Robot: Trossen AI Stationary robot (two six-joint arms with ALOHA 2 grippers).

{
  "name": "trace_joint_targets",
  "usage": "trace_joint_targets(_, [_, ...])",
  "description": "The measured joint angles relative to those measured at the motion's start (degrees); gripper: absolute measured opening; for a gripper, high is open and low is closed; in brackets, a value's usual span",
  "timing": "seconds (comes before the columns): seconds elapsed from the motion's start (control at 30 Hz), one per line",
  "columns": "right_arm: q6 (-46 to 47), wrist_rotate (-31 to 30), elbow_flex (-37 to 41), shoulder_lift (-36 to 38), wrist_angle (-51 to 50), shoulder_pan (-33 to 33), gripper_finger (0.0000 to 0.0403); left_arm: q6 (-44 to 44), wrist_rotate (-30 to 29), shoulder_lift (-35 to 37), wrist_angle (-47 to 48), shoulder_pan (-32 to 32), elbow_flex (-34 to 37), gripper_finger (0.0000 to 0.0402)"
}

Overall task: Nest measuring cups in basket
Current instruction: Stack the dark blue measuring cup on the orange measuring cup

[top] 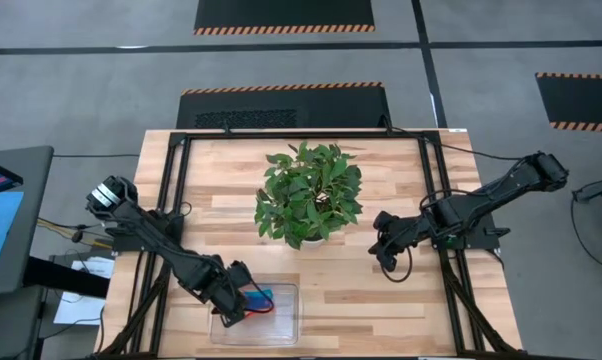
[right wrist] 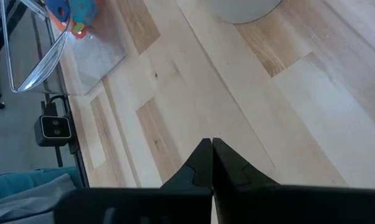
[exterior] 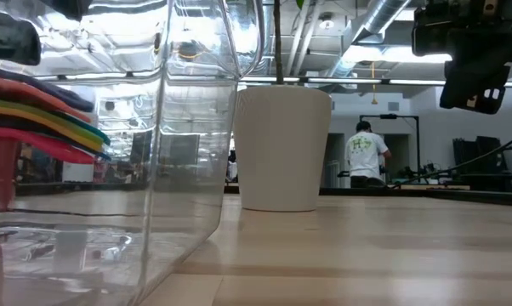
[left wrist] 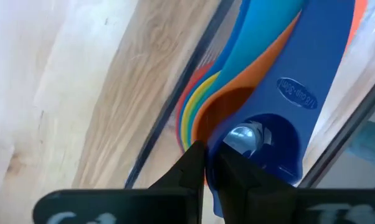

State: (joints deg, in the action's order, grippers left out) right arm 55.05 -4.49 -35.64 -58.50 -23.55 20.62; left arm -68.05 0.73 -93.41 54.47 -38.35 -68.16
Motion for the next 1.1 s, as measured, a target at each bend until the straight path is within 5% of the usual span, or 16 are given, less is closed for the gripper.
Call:
trace_joint_targets(0.6, [-1.4,-0.1,0.0,0.0,0.0,0.0,0.0013,-2.0,1.7,0.0,-2.3,0.0,0.0,0.0108])
trace_joint_targets(1.1, [-1.6,-0.1,0.0,0.0,0.0,0.0,0.0013,-4.0,0.0,2.4,-0.3,-1.0,-5.6,0.0112])
